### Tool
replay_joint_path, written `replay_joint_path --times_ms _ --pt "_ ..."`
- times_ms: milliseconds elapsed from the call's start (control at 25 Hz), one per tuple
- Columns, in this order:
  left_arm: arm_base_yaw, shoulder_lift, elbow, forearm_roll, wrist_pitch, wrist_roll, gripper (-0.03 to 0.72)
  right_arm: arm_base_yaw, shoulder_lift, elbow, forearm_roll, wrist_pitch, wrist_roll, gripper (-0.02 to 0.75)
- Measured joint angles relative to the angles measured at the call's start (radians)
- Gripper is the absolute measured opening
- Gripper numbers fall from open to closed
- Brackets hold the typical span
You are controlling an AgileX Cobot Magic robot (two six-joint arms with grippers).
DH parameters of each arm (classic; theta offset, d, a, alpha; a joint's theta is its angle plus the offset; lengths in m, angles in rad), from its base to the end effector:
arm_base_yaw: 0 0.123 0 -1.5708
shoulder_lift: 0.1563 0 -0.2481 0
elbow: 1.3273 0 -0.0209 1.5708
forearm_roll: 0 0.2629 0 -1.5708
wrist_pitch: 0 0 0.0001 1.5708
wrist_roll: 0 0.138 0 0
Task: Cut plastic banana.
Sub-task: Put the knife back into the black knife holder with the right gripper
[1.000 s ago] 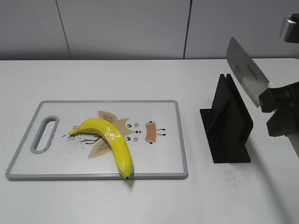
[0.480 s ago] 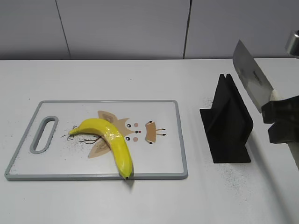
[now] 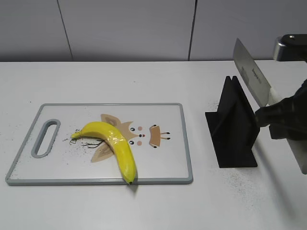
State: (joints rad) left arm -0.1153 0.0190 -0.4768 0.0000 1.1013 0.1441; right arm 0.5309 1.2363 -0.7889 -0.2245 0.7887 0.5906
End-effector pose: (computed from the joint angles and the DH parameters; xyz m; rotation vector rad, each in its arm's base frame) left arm 0.0862 -0.0100 0.2475 0.2751 2.1093 0.0170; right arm 0.2410 0.1162 0.1704 -0.0869 2.6822 0.0850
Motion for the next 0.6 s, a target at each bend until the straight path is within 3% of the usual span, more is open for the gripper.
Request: replay_joint_path --times_ms 600 --pt "0.000 0.000 0.000 0.000 -0.001 0.000 0.514 0.000 0.105 0.001 -0.024 -0.078 0.048 0.158"
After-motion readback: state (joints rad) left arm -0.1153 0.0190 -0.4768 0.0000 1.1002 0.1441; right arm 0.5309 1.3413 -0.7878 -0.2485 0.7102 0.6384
